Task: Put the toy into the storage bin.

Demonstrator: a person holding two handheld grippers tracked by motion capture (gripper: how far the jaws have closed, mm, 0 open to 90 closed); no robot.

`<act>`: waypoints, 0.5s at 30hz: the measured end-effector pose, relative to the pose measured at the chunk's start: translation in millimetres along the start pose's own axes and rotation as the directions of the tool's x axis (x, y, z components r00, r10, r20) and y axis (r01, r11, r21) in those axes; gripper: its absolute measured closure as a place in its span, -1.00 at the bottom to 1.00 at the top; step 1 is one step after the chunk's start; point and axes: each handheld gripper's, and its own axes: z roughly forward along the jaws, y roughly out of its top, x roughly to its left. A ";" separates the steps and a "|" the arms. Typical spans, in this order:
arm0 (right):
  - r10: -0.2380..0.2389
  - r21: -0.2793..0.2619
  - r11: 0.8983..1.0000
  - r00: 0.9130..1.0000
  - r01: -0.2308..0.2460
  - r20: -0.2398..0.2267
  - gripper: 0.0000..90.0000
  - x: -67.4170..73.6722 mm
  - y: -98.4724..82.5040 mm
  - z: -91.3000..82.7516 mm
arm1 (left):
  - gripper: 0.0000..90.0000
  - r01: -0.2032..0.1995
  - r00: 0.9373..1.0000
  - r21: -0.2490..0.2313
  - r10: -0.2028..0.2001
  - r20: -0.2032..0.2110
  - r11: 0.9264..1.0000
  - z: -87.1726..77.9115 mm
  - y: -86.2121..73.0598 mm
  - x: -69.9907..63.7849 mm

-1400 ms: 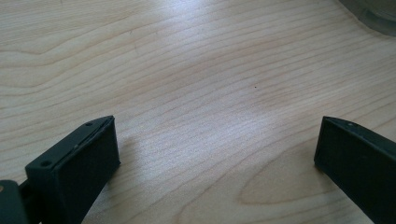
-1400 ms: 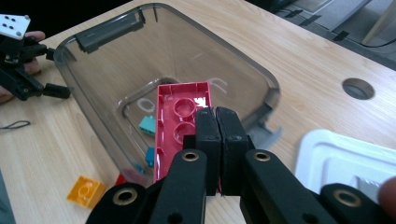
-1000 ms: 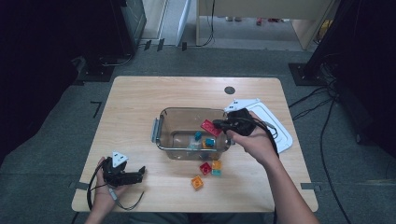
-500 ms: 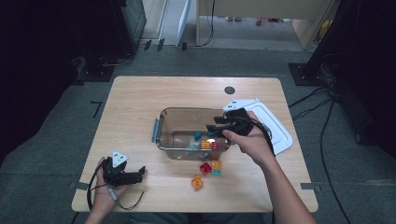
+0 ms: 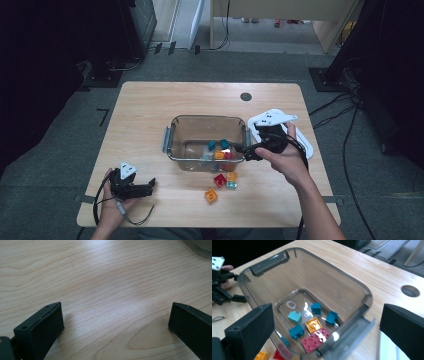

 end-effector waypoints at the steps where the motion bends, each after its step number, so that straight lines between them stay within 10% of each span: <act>1: 0.001 -0.003 1.000 1.000 -0.001 0.008 -1.00 -0.7 -2.5 -2.1 | -1.00 0.000 1.000 0.000 0.000 0.000 1.000 0.0 0.0 0.0; 15: 0.054 -0.016 0.998 0.996 -0.053 0.069 -1.00 -16.9 -44.2 -24.9 | -1.00 0.002 1.000 -0.001 -0.002 0.000 1.000 0.1 -0.1 -0.2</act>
